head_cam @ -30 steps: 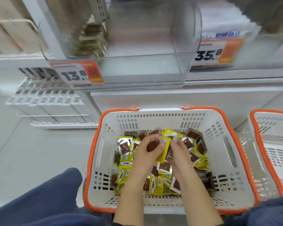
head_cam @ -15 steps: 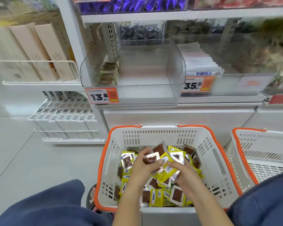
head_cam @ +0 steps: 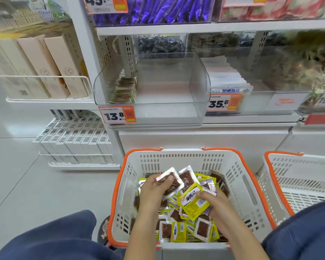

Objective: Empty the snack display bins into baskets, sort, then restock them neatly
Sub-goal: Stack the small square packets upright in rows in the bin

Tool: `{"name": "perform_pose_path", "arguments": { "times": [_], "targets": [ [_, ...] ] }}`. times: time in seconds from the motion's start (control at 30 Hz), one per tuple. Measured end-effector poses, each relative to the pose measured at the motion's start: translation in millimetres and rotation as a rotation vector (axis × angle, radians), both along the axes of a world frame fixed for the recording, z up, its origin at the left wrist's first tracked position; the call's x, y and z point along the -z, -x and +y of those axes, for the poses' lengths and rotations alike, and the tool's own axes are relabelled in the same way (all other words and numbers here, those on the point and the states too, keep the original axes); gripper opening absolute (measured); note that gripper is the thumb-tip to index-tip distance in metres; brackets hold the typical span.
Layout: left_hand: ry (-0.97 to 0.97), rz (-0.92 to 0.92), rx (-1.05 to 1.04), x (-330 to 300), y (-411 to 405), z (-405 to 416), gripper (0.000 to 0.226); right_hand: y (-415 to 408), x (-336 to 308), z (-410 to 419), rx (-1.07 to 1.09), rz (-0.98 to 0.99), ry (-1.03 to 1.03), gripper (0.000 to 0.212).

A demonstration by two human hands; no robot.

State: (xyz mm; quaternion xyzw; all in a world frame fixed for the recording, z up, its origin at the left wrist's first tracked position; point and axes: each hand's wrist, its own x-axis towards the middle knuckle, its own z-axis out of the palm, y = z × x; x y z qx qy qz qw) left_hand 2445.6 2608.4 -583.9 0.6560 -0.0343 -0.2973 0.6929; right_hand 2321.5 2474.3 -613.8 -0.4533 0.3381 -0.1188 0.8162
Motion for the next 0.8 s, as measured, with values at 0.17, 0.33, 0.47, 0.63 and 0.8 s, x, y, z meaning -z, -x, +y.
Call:
{"name": "perform_pose_path", "arguments": {
  "times": [0.17,0.33,0.47,0.63,0.8],
  "targets": [
    [-0.015,-0.073,0.11,-5,4,0,0.02,4,7,0,-0.073,0.064,0.022,0.132],
    [-0.102,-0.184,0.366,-13,-9,10,0.017,9,2,-7,-0.158,0.091,-0.019,0.124],
    [-0.106,-0.13,0.072,-16,9,-3,0.022,4,-2,-4,-0.086,-0.013,-0.081,0.131],
    [-0.232,0.017,-0.11,-1,35,-26,0.028,-1,-4,6,0.051,-0.047,-0.091,0.119],
    [-0.065,0.312,0.087,7,22,-20,0.042,1,-10,7,0.039,-0.028,-0.045,0.076]
  ]
}}
